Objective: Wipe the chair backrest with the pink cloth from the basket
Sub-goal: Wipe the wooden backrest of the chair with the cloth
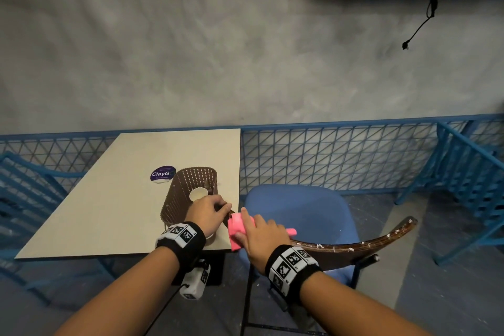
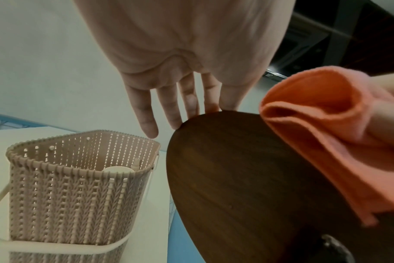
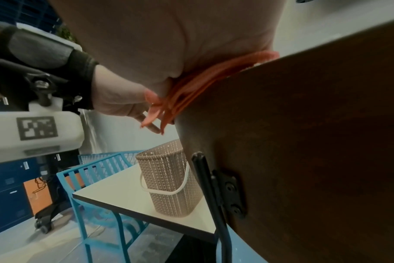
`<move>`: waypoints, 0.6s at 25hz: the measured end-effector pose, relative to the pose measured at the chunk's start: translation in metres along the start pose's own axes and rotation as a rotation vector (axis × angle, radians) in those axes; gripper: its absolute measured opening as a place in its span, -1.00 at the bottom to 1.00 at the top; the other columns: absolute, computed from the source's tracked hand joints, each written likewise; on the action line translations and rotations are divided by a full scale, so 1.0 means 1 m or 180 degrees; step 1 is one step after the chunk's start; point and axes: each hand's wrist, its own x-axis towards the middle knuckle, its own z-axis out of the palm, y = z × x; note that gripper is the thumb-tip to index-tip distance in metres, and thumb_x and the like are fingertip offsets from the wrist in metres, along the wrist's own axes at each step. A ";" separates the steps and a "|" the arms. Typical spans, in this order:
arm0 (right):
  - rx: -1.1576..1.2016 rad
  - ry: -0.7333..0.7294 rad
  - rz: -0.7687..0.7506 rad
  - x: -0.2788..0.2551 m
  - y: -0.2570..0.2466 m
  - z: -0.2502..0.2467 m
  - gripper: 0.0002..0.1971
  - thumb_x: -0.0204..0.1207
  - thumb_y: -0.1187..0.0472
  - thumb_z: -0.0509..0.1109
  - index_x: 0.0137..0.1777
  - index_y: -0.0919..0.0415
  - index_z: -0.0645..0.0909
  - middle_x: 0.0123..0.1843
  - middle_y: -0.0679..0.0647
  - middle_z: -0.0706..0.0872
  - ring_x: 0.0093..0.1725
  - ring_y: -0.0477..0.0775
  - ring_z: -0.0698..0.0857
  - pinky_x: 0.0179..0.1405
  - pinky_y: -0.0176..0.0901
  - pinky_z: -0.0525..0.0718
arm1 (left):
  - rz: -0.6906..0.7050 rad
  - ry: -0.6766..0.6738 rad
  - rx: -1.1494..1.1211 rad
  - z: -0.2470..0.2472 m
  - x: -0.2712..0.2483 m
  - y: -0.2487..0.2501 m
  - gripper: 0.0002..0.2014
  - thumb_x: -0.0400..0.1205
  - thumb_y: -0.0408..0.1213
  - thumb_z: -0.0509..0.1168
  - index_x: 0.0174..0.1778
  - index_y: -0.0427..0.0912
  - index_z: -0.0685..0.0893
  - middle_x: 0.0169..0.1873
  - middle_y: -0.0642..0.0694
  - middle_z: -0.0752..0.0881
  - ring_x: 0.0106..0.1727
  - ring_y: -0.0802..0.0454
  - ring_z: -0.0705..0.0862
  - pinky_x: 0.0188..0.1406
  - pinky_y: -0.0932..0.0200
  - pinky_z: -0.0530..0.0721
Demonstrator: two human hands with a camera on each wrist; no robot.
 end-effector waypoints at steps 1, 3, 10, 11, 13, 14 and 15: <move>-0.0019 0.0053 0.0026 -0.001 0.000 0.002 -0.37 0.74 -0.23 -0.09 0.74 -0.02 -0.05 0.53 0.23 0.48 0.37 0.41 0.53 0.30 0.30 0.50 | 0.0011 0.0009 0.0036 0.001 0.000 0.000 -0.79 0.62 0.05 0.38 -0.27 0.06 0.69 -0.24 0.06 0.78 -0.16 -0.04 0.72 -0.16 0.07 0.63; -0.0096 0.0148 0.0033 -0.008 0.006 0.004 -0.43 0.75 -0.11 0.03 0.70 -0.05 0.01 0.45 0.24 0.52 0.33 0.39 0.55 0.24 0.26 0.52 | 0.0039 -0.0003 0.0101 0.001 0.001 0.000 -0.79 0.63 0.05 0.35 -0.24 0.05 0.69 -0.21 0.02 0.77 -0.13 -0.07 0.71 -0.15 0.07 0.60; -0.0333 0.0134 0.0174 -0.021 0.019 0.002 -0.41 0.60 0.01 0.32 0.56 0.00 0.16 0.29 0.21 0.58 0.22 0.37 0.61 0.14 0.23 0.53 | 0.0101 -0.0028 0.0186 0.002 0.002 -0.001 -0.77 0.64 0.06 0.32 -0.28 0.06 0.61 -0.23 -0.02 0.73 -0.13 -0.11 0.69 -0.14 0.03 0.62; -0.0359 0.0135 0.0196 -0.015 0.011 0.001 -0.42 0.61 0.01 0.31 0.55 0.03 0.17 0.28 0.23 0.58 0.21 0.38 0.61 0.13 0.23 0.53 | 0.0114 -0.0021 0.0179 0.002 0.003 -0.001 -0.76 0.63 0.06 0.32 -0.30 0.07 0.59 -0.24 -0.03 0.73 -0.13 -0.13 0.70 -0.15 0.03 0.62; -0.0352 0.0161 0.0231 -0.002 -0.004 0.001 -0.44 0.66 -0.01 0.26 0.57 0.05 0.16 0.29 0.25 0.58 0.21 0.39 0.61 0.11 0.22 0.54 | 0.0147 0.0015 0.0138 0.002 0.003 -0.002 -0.76 0.63 0.06 0.33 -0.29 0.05 0.61 -0.23 -0.05 0.75 -0.13 -0.14 0.71 -0.17 0.04 0.61; -0.0329 0.0193 0.0265 0.005 -0.010 0.002 -0.48 0.70 -0.04 0.20 0.59 0.05 0.15 0.30 0.25 0.58 0.21 0.39 0.61 0.09 0.22 0.54 | 0.0162 0.0024 0.0093 0.003 0.002 -0.003 -0.76 0.64 0.06 0.33 -0.26 0.03 0.64 -0.20 -0.05 0.76 -0.11 -0.13 0.72 -0.17 0.05 0.60; -0.0294 0.0230 0.0311 0.010 -0.014 0.003 -0.51 0.73 -0.08 0.12 0.59 0.04 0.16 0.30 0.25 0.58 0.21 0.39 0.62 0.09 0.21 0.54 | 0.0177 0.0037 0.0036 0.004 0.000 -0.004 -0.77 0.64 0.06 0.33 -0.21 0.00 0.68 -0.17 -0.05 0.77 -0.09 -0.12 0.72 -0.16 0.06 0.59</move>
